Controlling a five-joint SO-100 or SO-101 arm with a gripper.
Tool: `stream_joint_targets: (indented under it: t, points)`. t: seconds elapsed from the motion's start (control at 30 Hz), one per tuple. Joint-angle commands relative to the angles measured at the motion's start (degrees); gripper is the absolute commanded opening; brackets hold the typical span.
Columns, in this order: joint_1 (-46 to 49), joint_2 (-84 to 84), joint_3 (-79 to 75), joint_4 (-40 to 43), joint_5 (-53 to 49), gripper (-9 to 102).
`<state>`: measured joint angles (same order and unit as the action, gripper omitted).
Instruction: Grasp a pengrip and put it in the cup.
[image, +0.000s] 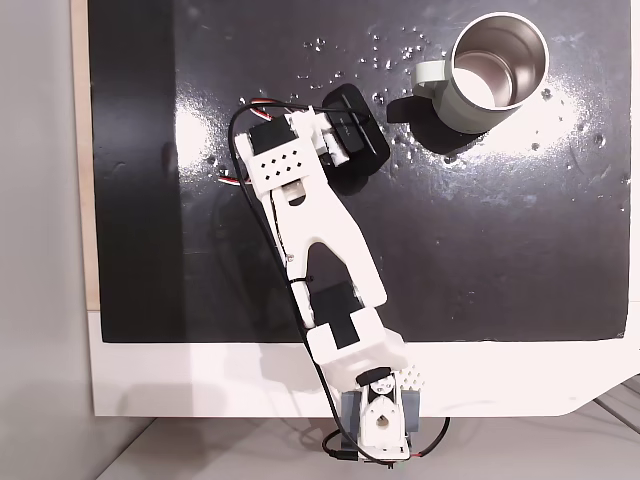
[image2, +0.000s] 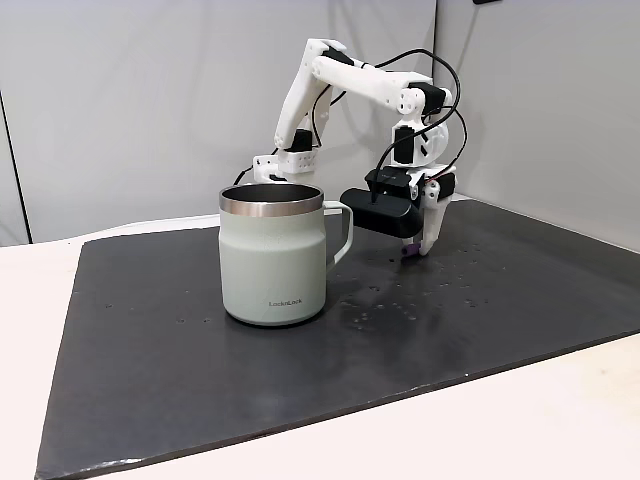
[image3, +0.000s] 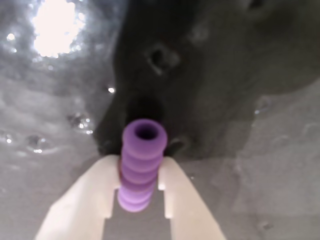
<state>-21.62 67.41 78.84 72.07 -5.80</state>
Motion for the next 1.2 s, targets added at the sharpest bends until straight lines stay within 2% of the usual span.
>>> stream_joint_targets:
  t: [0.0, 0.47, 0.77, 1.17]
  points:
    - [0.35, 0.53, -1.76, 0.18, 0.09, 0]
    - [7.12, 21.88, -3.25, 6.86, 4.22, 0]
    - [18.37, 38.67, -5.71, 13.45, 0.26, 0]
    - [35.51, 37.18, -20.48, 14.24, -5.89, 0]
